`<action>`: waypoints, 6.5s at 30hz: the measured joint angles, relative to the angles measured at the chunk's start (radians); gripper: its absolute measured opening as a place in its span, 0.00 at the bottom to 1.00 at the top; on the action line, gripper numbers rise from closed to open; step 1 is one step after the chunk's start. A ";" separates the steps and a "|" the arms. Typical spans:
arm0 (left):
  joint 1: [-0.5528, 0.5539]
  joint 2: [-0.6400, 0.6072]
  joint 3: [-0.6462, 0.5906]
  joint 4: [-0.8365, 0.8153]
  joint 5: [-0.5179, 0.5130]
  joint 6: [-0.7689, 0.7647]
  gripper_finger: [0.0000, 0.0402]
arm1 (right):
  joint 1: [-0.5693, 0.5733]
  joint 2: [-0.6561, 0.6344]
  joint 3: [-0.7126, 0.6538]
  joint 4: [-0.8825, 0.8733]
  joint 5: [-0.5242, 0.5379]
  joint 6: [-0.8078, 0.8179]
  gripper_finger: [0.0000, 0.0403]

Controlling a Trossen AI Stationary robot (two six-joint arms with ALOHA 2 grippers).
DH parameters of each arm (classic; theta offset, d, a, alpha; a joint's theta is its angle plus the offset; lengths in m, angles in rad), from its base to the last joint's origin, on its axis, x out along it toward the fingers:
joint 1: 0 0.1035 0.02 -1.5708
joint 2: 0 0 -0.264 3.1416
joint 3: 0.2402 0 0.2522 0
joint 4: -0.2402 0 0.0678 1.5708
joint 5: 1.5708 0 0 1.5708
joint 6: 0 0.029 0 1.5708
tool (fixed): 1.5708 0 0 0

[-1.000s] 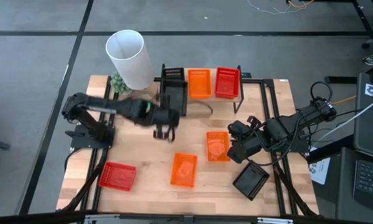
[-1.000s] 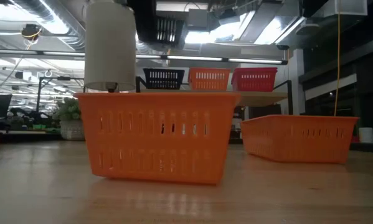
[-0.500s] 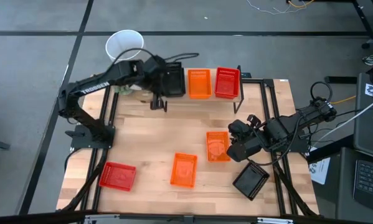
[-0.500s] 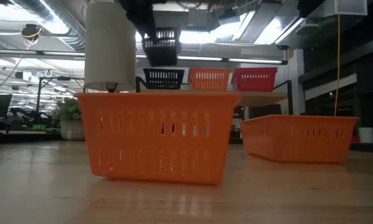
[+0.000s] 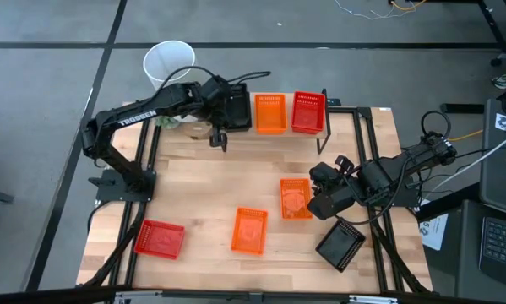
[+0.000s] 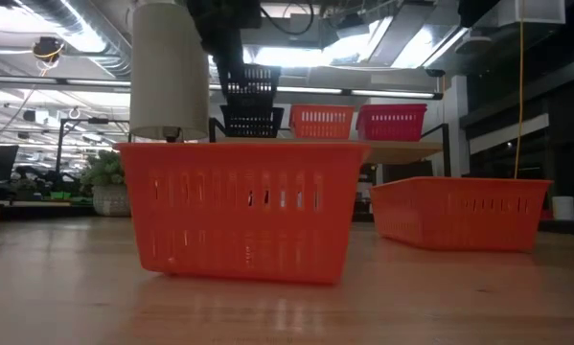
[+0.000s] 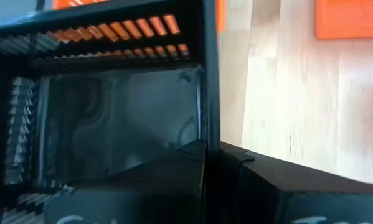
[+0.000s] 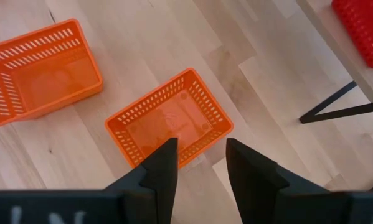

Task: Stack baskets on shelf by color
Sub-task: Stack the left black bin on top of the black bin on the shelf, then stack the top orange bin on top of the orange bin on the shelf

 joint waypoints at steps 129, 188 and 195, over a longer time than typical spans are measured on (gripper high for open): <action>-0.509 -0.307 -0.008 -0.552 -0.006 -0.276 0.18 | 0.041 0.492 -0.001 0.217 -0.220 -0.526 0.33; -0.613 -0.860 -1.127 0.594 -0.004 -0.534 0.18 | -0.555 0.484 0.757 0.062 -0.091 -1.327 0.00; -0.658 -0.860 -1.139 0.613 -0.004 -0.544 0.18 | -0.768 0.491 0.747 0.006 -0.336 -1.233 0.00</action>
